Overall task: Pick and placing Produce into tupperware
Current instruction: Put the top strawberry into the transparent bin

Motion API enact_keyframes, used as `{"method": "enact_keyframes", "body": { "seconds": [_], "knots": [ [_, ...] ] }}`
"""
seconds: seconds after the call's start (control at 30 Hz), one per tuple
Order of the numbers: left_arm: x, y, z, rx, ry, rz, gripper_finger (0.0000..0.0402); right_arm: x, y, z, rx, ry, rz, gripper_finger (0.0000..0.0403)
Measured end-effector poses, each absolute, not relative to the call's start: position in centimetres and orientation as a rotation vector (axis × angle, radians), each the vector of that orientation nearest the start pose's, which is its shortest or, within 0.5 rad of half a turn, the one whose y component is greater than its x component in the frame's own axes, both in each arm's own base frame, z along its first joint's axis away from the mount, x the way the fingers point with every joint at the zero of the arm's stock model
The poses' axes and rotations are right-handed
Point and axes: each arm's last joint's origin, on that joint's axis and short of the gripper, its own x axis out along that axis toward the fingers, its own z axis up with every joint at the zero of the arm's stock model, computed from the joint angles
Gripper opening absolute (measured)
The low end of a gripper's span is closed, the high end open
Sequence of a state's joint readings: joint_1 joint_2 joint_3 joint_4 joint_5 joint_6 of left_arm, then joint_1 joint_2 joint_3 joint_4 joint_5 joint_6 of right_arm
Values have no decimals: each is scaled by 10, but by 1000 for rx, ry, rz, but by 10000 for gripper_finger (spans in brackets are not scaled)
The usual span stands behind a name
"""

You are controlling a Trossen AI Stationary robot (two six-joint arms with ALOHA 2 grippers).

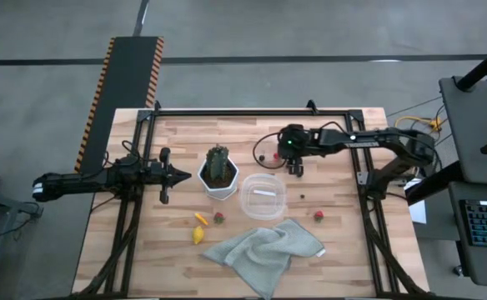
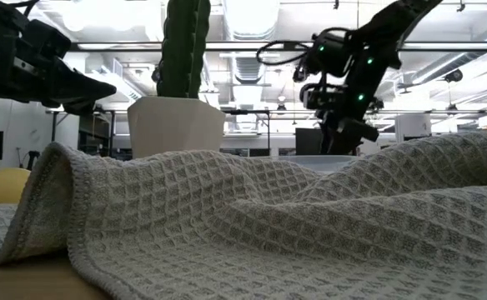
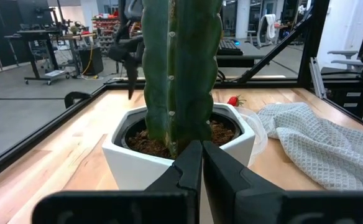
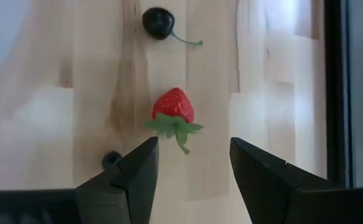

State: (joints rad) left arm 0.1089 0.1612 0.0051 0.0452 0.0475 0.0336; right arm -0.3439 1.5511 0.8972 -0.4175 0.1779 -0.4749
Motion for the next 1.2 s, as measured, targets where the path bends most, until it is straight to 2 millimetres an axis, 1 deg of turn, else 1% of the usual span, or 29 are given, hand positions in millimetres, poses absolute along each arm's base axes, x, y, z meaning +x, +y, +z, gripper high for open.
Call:
{"method": "enact_keyframes", "body": {
  "seconds": [0.13,0.33,0.6,0.77,1.03,1.2],
  "knots": [
    [106,10,156,25,112,59,0,279,-113,174,-331,1209,-199,191],
    [106,10,156,25,112,59,0,278,-123,166,-285,1291,-199,191],
    [106,10,156,24,114,59,0,279,-123,163,-280,1299,-186,192],
    [106,10,156,25,114,60,0,280,-121,163,-240,1268,-131,192],
    [106,10,156,25,114,60,0,280,-121,163,-220,1265,-137,192],
    [106,10,156,25,114,60,0,281,-120,161,-198,1252,-104,191]
  ]
}}
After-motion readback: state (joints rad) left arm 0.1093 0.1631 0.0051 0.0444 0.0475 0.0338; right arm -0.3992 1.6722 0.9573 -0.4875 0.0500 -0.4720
